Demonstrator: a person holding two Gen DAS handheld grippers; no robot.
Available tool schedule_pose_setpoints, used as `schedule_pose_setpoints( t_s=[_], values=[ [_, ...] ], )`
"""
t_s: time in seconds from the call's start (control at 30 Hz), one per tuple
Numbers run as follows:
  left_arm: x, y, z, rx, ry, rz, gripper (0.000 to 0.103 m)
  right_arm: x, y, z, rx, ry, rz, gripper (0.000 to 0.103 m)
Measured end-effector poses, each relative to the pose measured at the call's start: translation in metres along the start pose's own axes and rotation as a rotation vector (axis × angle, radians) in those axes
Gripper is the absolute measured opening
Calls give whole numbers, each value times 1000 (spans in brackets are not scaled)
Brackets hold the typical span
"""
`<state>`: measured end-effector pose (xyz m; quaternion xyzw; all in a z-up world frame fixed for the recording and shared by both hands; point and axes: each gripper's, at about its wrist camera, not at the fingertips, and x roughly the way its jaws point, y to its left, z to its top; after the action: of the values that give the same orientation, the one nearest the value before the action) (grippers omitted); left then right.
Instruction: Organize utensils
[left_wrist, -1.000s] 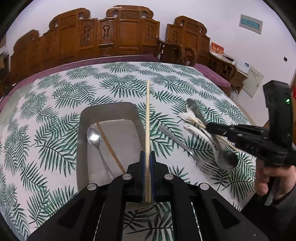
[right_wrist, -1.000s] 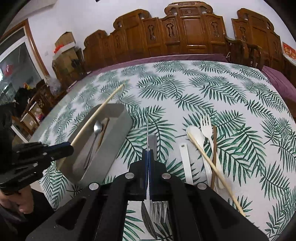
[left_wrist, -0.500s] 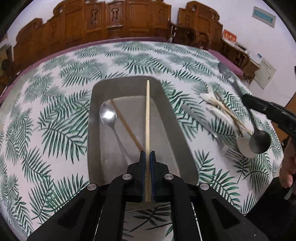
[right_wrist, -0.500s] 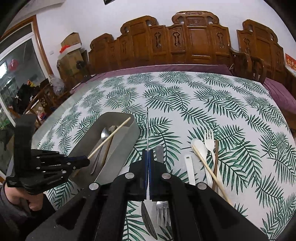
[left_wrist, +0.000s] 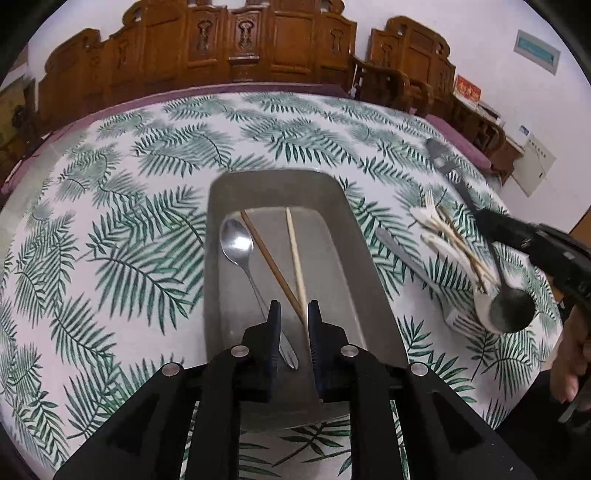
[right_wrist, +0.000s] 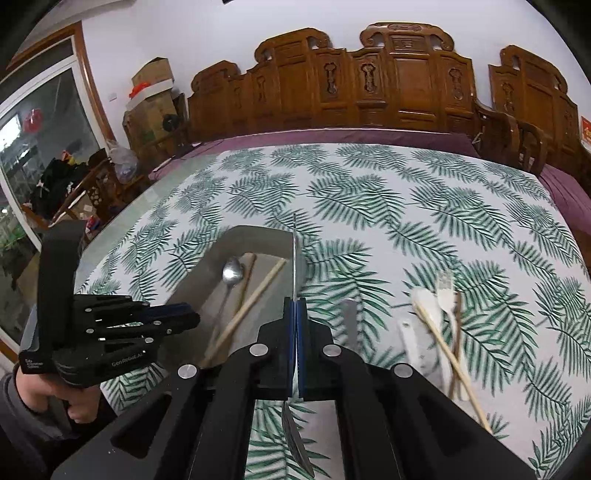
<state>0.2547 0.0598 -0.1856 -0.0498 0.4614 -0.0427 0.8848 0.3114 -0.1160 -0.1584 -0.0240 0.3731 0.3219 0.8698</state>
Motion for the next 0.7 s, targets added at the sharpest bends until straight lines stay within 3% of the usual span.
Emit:
schedule_pose_setpoints(
  t_s=[0.47,0.7],
  values=[
    [-32,37,7,-55,-90,21,13,55,55,34,0,27,74,2],
    [-37,51,7,-79,-106,43,13,92,62,29,29,87,64,2]
  ],
)
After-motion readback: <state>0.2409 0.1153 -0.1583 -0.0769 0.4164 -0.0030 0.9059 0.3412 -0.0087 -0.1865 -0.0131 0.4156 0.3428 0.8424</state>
